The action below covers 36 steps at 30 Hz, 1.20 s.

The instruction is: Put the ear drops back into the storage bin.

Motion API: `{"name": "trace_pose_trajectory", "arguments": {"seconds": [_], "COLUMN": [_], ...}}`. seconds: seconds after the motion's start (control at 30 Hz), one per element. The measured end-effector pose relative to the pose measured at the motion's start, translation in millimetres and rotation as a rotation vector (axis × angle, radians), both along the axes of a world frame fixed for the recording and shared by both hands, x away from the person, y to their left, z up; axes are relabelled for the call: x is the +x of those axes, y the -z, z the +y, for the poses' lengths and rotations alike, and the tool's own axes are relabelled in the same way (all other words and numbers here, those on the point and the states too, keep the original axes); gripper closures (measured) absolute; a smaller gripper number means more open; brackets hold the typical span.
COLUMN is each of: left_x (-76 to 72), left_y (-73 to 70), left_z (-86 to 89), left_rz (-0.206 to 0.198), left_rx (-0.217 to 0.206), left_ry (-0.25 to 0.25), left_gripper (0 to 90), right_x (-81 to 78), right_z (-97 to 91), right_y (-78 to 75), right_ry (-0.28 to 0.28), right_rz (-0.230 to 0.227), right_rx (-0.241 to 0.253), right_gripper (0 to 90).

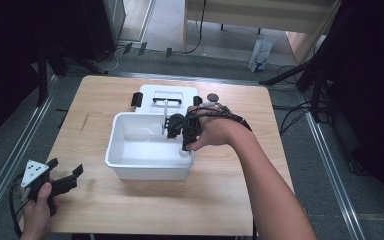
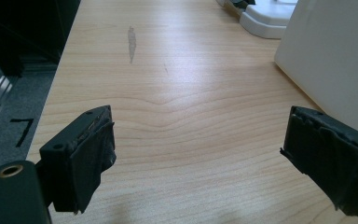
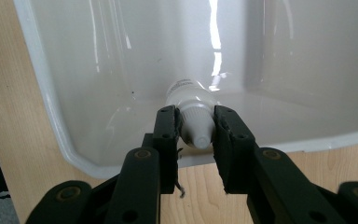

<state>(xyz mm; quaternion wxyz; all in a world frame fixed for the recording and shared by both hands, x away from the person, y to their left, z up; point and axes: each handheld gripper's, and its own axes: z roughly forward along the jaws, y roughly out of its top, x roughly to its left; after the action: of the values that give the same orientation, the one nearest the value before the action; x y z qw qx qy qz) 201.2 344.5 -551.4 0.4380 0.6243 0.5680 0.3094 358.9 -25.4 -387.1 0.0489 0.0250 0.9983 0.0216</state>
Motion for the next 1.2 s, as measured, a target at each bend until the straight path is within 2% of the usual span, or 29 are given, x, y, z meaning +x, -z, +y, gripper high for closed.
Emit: {"name": "trace_pose_trajectory", "arguments": {"seconds": [0.5,0.57,0.77,0.93,1.2], "left_x": [-0.2,-0.2,-0.3,-0.4,-0.3], "left_y": [0.0,0.0,-0.1,-0.1,-0.1], "left_z": [-0.2,-0.1,0.0,-0.3,-0.3], "left_rz": [0.0,0.0,0.001,0.001,0.0], "left_rx": [0.001,0.002,0.003,0.005,0.005], "left_ry": [0.002,0.002,0.003,0.002,0.002], "left_gripper": [9.6,9.7,9.6,9.6,9.6], "right_x": [-1.2,-1.8,-2.1,-2.8,-2.2], "right_z": [0.8,1.4,1.8,2.7,3.6], "right_y": [25.2,28.4,38.6,44.0,51.9], "right_ry": [-0.054,-0.048,-0.058,-0.044,-0.055], "right_rz": [0.001,0.01,0.002,0.006,0.013], "right_rx": [-0.012,-0.014,-0.016,-0.023,-0.028], "right_gripper": [72.0,72.0,71.9,71.9,71.9]}}
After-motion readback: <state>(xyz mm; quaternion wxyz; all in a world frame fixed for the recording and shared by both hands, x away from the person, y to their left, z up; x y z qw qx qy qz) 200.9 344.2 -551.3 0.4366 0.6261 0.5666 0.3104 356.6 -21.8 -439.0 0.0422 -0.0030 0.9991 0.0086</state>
